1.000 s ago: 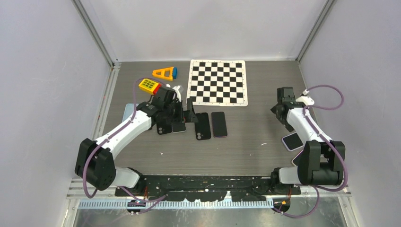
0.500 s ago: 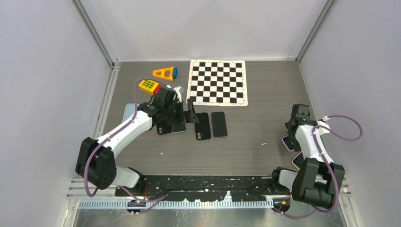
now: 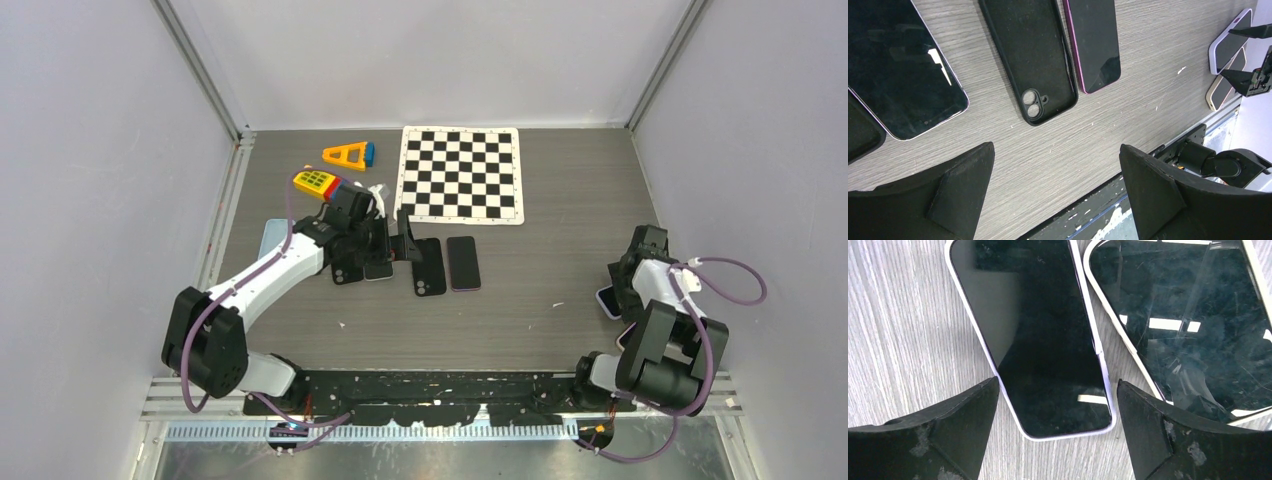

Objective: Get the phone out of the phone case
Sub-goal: Pick up the phone at the center of the board.

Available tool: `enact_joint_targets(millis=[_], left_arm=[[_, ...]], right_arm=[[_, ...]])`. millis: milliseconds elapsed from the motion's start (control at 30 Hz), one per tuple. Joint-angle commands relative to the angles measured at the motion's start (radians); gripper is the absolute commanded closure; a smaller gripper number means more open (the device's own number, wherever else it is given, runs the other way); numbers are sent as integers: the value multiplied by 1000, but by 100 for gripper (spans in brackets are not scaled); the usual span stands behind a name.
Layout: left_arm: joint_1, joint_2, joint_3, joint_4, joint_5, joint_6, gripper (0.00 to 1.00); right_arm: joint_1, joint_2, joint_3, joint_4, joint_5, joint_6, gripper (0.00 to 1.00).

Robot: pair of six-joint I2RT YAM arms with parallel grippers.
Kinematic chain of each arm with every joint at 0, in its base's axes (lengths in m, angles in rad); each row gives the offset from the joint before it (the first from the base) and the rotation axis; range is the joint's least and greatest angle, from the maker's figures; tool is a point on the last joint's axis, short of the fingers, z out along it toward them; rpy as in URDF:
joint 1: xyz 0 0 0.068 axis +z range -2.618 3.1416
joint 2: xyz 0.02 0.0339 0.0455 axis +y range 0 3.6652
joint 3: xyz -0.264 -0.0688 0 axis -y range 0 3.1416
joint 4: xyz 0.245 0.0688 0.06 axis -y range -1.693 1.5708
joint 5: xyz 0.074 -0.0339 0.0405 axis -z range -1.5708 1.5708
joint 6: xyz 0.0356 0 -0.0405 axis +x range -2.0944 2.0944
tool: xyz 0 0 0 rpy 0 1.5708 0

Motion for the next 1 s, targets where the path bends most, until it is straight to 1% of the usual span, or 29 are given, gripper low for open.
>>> enact_joint_targets(millis=[0,333,400,433,467,500,567,600,633,733,800,833,967], left_arm=[[5,-6,1,33,-6,-7,2],[13,-12,-2,31,-7,-9,2],[16,-18,-6,32,-8,-9,2],[16,-20,-10,34,-8,-9,2],[17,-23,-11,34,-8,-10,2],[17,-24,-15,35,-9,-10,2],[19,-28,-21,44,-9,-14,2],[19,-28,-24,50,-8,-17,2],[19,-28,-27,57,-7,-20,2],[21,-22,-35,77,2,-31,1],[21,-15,-38,90,8,-39,2],[21,-10,-39,95,12,-41,1],[22,5,-44,106,19,-48,1]], right_arm=[[-12,52,1,54,0,-14,8],[-15,222,46,133,-36,-79,13],[-17,245,52,155,-76,-111,23],[-17,250,52,158,-84,-119,33],[-17,249,53,170,-107,-128,37],[-17,245,51,179,-124,-145,46],[-8,240,44,214,-192,-176,54],[0,240,50,220,-227,-184,55],[21,242,55,220,-241,-209,57],[95,245,81,197,-289,-248,57],[171,239,84,199,-312,-260,57],[231,236,88,194,-314,-263,57],[387,233,130,149,-284,-306,56]])
